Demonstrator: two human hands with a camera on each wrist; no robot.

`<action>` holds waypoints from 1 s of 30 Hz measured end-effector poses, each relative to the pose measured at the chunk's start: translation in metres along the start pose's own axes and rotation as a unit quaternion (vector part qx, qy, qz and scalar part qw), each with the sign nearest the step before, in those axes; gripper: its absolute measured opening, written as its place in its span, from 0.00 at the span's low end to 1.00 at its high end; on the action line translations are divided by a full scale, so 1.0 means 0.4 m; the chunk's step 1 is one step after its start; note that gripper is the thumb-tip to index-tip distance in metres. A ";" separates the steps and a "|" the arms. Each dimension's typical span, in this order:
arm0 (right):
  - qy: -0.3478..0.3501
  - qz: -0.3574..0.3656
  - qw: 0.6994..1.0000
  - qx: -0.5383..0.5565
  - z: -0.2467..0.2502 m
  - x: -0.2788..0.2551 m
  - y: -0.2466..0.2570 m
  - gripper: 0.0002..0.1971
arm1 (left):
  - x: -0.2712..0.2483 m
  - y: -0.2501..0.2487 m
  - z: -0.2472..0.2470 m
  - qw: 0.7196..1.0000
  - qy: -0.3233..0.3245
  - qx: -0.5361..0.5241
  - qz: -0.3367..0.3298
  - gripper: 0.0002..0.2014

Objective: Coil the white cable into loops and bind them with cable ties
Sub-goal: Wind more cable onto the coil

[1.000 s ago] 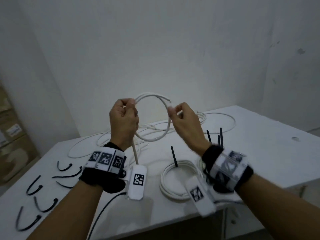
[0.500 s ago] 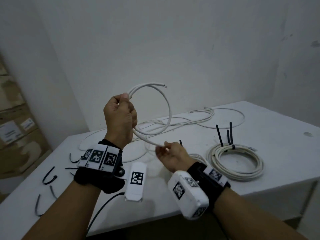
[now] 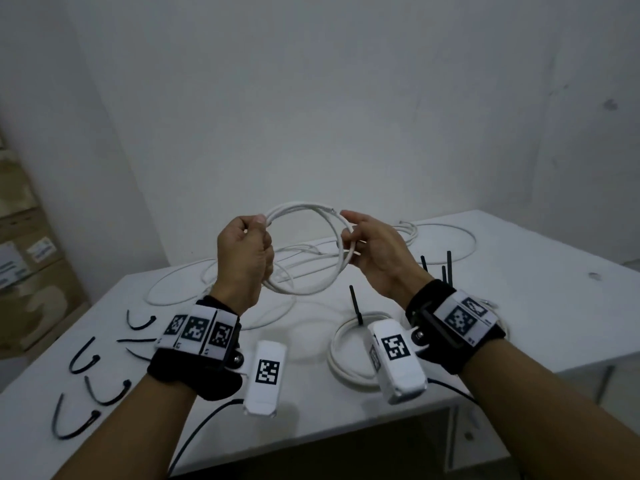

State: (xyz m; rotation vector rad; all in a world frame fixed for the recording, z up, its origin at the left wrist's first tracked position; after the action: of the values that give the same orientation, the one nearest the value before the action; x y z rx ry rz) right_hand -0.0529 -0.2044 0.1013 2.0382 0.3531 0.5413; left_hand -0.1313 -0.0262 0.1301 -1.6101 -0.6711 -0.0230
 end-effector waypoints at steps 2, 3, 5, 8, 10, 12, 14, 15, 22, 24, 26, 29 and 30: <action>0.005 -0.001 1.000 0.011 -0.004 0.003 0.010 0.09 | -0.005 0.015 -0.021 1.000 0.018 0.009 0.006 0.11; 0.012 0.002 1.000 0.003 -0.006 0.004 0.016 0.07 | -0.007 0.020 -0.029 1.000 0.027 0.014 0.007 0.11; 0.024 0.026 0.998 -0.057 -0.006 0.004 0.030 0.09 | -0.009 0.025 -0.042 0.999 0.037 0.024 0.006 0.11; 0.049 0.058 0.985 -0.155 -0.012 -0.002 0.047 0.13 | -0.006 0.024 -0.051 0.998 0.036 0.050 -0.004 0.11; 0.058 0.053 0.980 -0.185 -0.014 -0.005 0.053 0.16 | -0.003 0.024 -0.052 0.997 0.032 0.075 -0.013 0.11; 0.051 0.029 0.979 -0.193 -0.009 -0.003 0.052 0.19 | -0.002 0.027 -0.055 0.993 0.036 0.106 -0.030 0.11; 0.045 0.008 0.980 -0.194 -0.003 -0.001 0.053 0.17 | -0.001 0.032 -0.058 0.988 0.038 0.141 -0.056 0.11; 0.048 0.002 0.980 -0.192 -0.001 -0.001 0.056 0.14 | -0.001 0.034 -0.059 0.984 0.037 0.161 -0.070 0.10; 0.095 -0.005 0.969 -0.226 0.011 -0.004 0.078 0.13 | -0.008 0.026 -0.094 0.949 0.044 0.280 -0.135 0.10; 0.083 0.022 0.958 -0.274 0.014 0.000 0.082 0.12 | -0.008 0.025 -0.105 0.946 0.046 0.289 -0.138 0.10; 0.063 0.043 0.949 -0.307 0.021 0.003 0.082 0.14 | -0.007 0.030 -0.116 0.945 0.047 0.296 -0.129 0.10; 0.041 0.061 0.939 -0.335 0.028 0.003 0.081 0.14 | -0.008 0.034 -0.127 0.935 0.051 0.326 -0.128 0.09; 0.038 0.065 0.939 -0.336 0.031 0.003 0.080 0.14 | -0.010 0.034 -0.131 0.928 0.057 0.341 -0.139 0.09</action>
State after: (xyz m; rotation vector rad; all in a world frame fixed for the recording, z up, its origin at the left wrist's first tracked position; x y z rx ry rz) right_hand -0.0445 -0.2290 0.1239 1.3829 0.0566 0.7101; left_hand -0.1098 -0.0757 0.1251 -0.8309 -0.7117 -0.0801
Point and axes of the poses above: each hand's wrist, its own x-axis towards the middle knuckle, its own z-axis out of the back of the hand, y = z × x, the point moved 7 cm from there along x, towards the middle knuckle, and after that the axes turned 8 degrees about y, right-handed, at the moved point
